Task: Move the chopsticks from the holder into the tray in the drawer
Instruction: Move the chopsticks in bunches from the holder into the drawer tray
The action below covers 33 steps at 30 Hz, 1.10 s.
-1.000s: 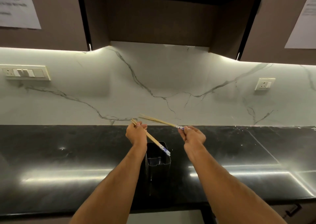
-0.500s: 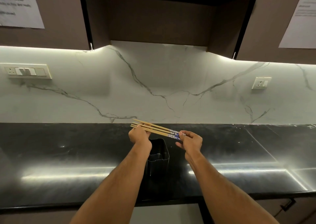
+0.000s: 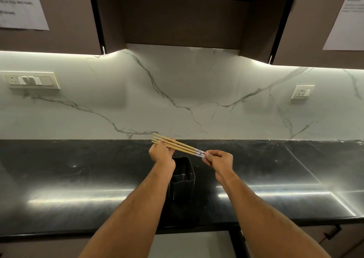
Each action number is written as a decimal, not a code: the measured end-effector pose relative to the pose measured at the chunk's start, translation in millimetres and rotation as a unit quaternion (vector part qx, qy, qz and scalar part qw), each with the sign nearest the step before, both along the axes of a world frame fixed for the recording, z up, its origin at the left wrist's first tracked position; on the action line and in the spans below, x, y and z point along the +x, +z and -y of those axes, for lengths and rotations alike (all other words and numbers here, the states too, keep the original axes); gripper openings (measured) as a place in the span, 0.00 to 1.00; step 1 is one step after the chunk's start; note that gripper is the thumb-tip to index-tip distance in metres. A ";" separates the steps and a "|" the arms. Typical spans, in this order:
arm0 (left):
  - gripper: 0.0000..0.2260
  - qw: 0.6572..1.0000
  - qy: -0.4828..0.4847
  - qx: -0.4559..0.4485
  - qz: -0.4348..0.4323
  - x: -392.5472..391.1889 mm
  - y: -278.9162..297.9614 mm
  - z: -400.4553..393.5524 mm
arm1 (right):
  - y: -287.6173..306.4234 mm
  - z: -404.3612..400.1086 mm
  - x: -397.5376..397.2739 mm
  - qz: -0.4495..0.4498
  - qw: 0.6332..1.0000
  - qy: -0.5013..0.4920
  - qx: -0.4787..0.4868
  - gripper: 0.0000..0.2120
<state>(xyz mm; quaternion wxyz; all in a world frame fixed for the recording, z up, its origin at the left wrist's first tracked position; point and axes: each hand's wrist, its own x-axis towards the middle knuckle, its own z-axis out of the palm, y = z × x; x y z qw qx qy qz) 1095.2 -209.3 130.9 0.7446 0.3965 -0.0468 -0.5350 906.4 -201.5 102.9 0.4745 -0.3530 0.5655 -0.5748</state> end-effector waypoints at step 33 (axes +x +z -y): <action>0.08 0.992 -0.088 -0.077 0.046 -12.7 -17.4 -30.4 | 18.0 -3.6 27.2 -0.331 0.919 0.155 -0.145 0.11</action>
